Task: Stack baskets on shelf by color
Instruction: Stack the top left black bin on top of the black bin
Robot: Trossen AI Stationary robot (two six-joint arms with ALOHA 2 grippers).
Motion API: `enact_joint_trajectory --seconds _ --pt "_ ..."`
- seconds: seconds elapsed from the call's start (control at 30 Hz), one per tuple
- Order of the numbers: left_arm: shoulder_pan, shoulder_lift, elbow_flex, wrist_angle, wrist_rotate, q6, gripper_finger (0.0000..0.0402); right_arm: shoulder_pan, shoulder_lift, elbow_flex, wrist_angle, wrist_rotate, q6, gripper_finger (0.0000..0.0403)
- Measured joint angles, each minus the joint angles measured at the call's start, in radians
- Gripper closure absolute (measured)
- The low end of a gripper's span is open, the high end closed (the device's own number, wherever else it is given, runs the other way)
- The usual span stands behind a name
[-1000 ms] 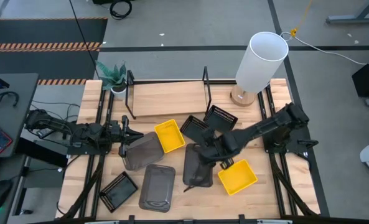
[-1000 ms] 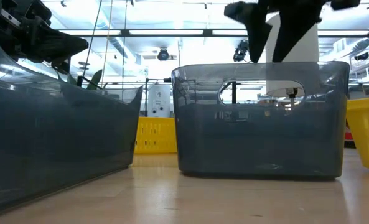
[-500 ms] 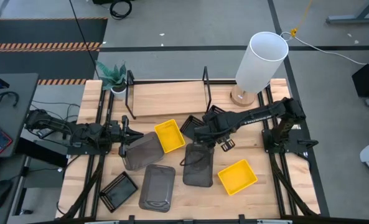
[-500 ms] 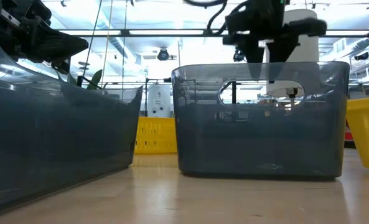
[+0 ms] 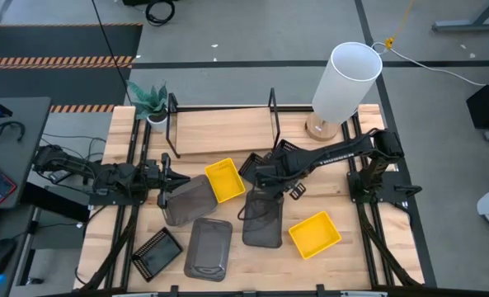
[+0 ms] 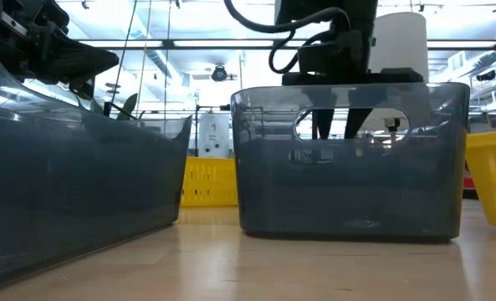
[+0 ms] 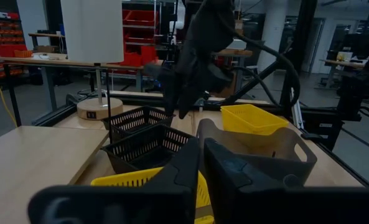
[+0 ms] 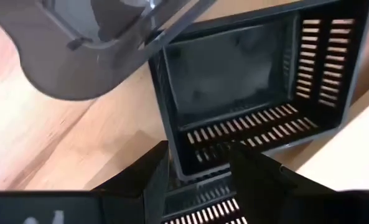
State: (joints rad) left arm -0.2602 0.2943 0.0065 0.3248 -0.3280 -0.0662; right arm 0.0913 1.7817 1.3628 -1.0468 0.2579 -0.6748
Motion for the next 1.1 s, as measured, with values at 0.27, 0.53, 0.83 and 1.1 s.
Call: enact_joint_trajectory --seconds 0.27,0.53,0.83,1.1 --pt "0.0 0.0 0.0 0.0 0.0 0.0 0.0367 0.002 -0.001 -0.008 -0.007 -0.031 0.001 0.023" --pt "0.0 0.0 0.0 0.0 0.0 0.0 0.0372 0.005 -0.001 -0.104 0.086 -0.034 -0.02 0.0234" --pt "0.0 0.0 0.0 0.0 0.0 0.0 0.0364 -0.011 -0.001 -0.154 0.164 -0.042 -0.091 0.026" --pt "0.0 0.0 0.0 0.0 0.0 0.0 0.0373 -0.023 -0.001 -0.187 0.21 -0.044 -0.095 0.03"
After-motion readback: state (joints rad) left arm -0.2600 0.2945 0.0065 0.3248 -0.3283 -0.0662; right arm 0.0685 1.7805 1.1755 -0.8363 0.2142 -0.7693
